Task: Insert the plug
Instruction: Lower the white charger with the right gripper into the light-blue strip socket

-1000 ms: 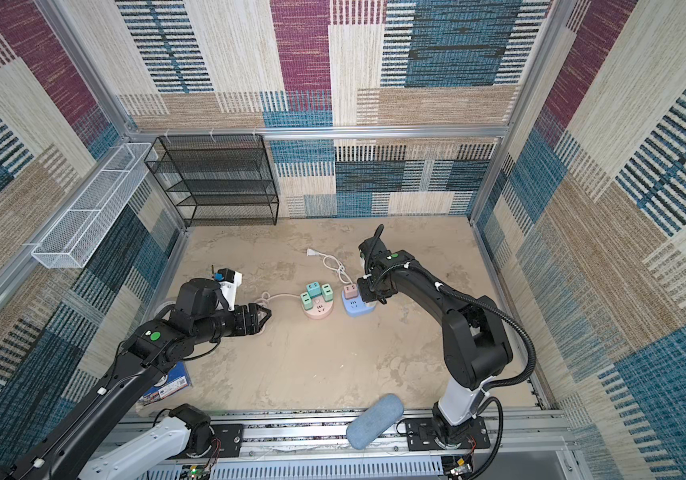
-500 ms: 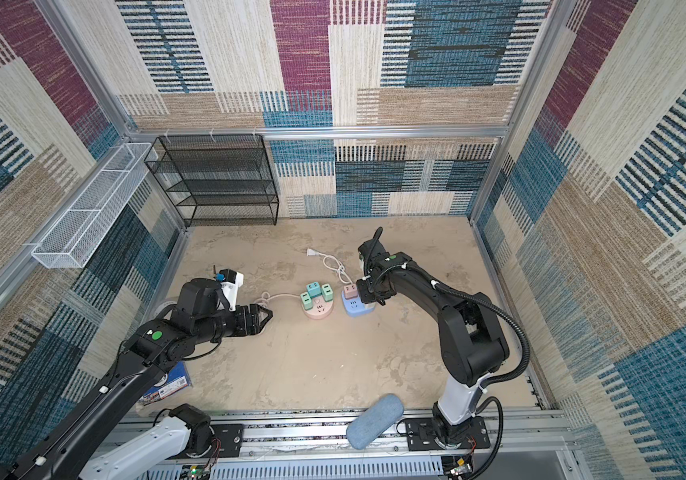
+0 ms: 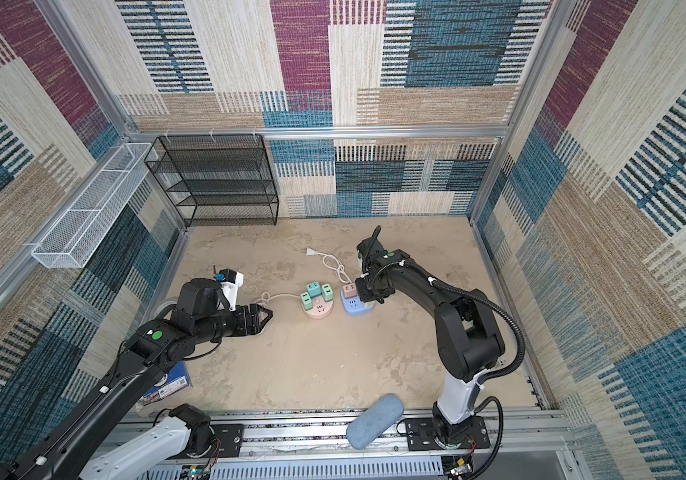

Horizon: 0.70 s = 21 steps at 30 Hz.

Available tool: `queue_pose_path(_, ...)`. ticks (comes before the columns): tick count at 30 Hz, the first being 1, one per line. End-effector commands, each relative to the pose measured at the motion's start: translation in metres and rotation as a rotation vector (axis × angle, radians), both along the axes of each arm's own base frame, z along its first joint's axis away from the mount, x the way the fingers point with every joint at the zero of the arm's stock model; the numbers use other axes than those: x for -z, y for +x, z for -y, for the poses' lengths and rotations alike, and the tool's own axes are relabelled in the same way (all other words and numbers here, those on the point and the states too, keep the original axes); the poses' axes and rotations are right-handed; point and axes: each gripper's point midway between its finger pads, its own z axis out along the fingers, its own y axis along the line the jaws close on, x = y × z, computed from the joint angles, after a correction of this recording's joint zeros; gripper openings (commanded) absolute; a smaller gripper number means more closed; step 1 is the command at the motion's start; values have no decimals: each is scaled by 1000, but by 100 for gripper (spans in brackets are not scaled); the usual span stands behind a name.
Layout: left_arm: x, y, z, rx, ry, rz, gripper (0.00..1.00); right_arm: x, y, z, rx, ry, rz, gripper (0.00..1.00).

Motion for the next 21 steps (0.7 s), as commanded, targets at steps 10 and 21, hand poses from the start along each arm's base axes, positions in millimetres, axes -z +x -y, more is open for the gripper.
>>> queue_pose_path(10,-5,3,7,22,-33,17,76,11,-9,2,-1,-40,-108,0)
queue_pose_path(21,1,4,10,29,-37,-5,75,9,-4,7,-16,-130,-183,0)
